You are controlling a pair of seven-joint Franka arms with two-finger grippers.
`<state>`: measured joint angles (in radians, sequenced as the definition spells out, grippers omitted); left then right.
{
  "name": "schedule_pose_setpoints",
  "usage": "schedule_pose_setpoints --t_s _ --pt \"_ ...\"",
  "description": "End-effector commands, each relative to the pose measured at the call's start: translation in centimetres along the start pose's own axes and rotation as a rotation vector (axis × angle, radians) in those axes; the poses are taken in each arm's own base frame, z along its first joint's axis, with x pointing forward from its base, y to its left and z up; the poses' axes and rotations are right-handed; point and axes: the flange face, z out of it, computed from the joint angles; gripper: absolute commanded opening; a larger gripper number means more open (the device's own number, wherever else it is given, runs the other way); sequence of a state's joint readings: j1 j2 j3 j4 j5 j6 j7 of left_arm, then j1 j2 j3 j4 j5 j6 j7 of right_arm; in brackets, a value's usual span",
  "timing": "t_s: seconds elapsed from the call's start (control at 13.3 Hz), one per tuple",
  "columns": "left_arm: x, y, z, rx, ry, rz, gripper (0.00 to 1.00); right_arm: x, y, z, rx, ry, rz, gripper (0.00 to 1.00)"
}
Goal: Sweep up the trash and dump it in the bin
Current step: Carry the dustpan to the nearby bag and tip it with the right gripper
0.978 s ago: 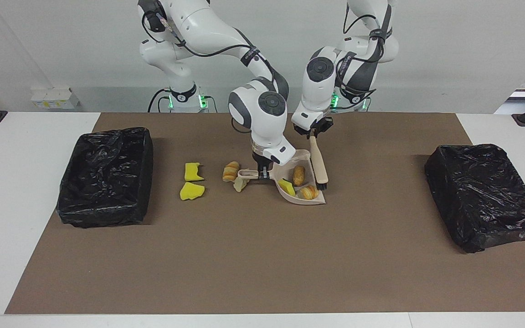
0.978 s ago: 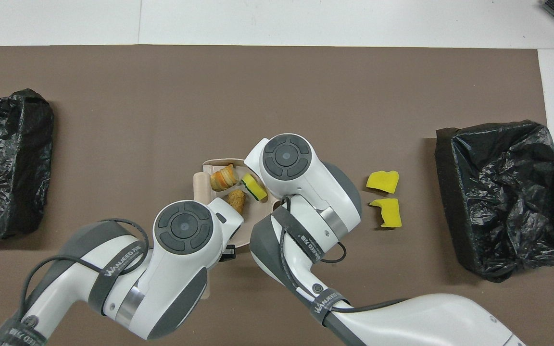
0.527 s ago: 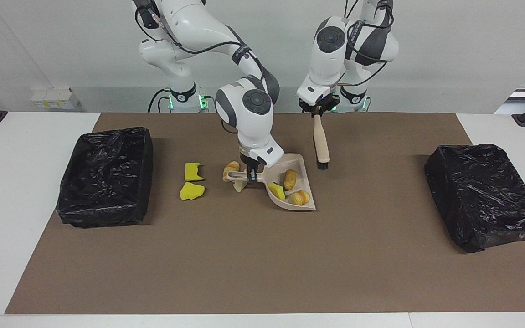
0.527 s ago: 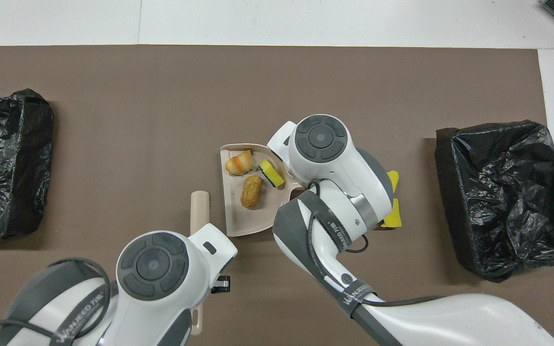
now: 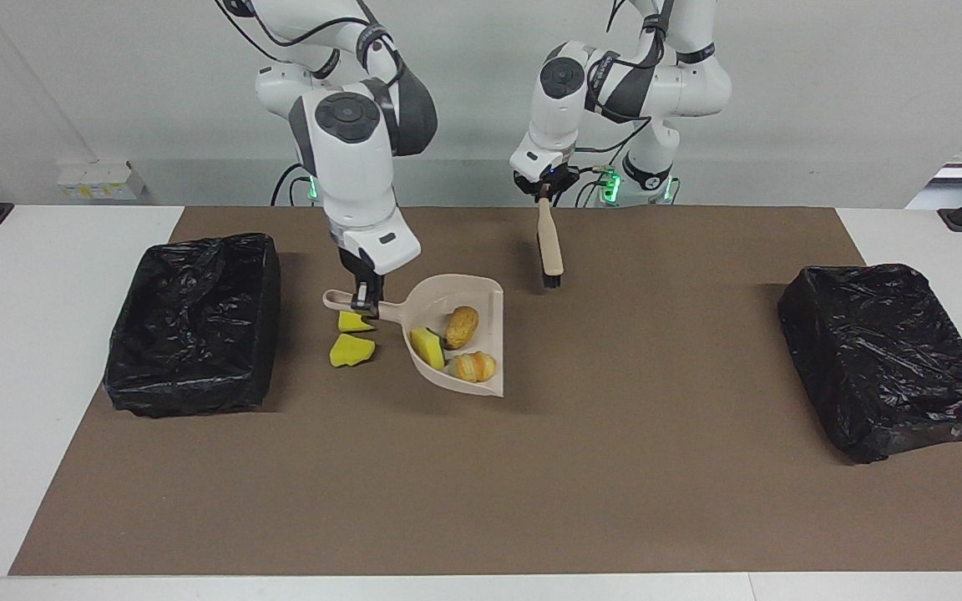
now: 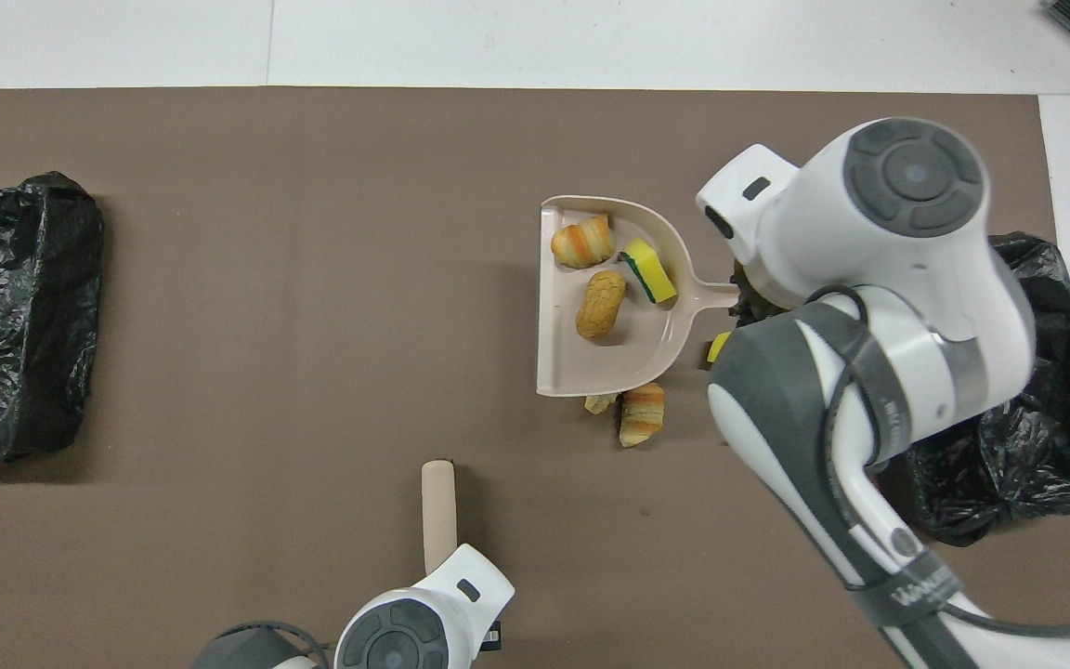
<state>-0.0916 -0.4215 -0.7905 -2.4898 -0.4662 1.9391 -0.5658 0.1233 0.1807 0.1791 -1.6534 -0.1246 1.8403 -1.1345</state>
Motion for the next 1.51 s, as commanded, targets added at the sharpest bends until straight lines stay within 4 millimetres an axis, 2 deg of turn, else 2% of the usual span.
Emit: schedule_pose_setpoints --t_s 0.0,0.15,0.3,0.38,0.53,0.6,0.68,0.75,0.9,0.98,1.13,1.2,1.35,1.43 --pt "-1.2 0.5 1.7 -0.007 0.032 -0.004 0.0 -6.7 0.5 -3.1 0.005 -0.007 -0.004 0.0" --pt "-1.6 0.8 3.6 -0.029 0.046 -0.01 0.04 -13.4 0.9 -3.6 0.031 -0.025 0.002 0.0" --pt "-1.5 0.8 3.9 -0.034 0.037 -0.014 0.14 -20.4 1.5 -3.0 0.051 -0.03 -0.011 0.0" --pt "-1.5 0.8 3.9 -0.034 0.037 -0.011 0.23 -23.4 1.6 -2.8 0.054 -0.031 -0.02 0.0" --pt "-1.1 0.9 4.3 -0.039 0.015 -0.001 0.53 -29.8 1.2 -2.3 0.062 -0.038 0.011 0.0" --pt "-0.9 0.8 4.3 -0.042 0.01 -0.002 0.75 -32.4 0.7 -2.3 0.062 -0.073 0.018 0.0" --pt "-0.8 0.8 4.3 -0.041 0.006 0.017 0.9 -34.5 0.1 -2.3 0.065 -0.122 0.036 0.0" --pt "-0.5 0.7 4.3 -0.044 -0.002 0.057 1.0 -36.3 -0.6 -2.0 0.067 -0.156 0.058 0.0" --pt "0.5 0.8 3.8 -0.06 -0.025 0.096 1.0 -38.2 -1.7 -1.9 0.078 -0.278 0.047 0.0" --pt "1.2 1.0 2.9 -0.078 -0.03 0.095 1.0 -38.2 -2.3 -1.5 0.092 -0.317 0.048 0.0" --pt "2.9 0.6 0.1 -0.11 -0.026 0.072 1.0 -36.8 -3.7 -1.0 0.105 -0.425 0.068 0.0" --pt "4.2 -0.4 -2.4 -0.142 -0.034 0.046 1.0 -34.4 -4.0 -0.4 0.112 -0.481 0.038 0.0" --pt "7.7 -4.7 -8.1 -0.229 -0.064 0.007 1.0 -33.4 -4.3 0.6 0.149 -0.558 -0.002 0.0" --pt "8.7 -6.4 -10.1 -0.218 -0.033 0.03 1.0 -33.2 -4.4 0.5 0.166 -0.585 -0.016 0.0"
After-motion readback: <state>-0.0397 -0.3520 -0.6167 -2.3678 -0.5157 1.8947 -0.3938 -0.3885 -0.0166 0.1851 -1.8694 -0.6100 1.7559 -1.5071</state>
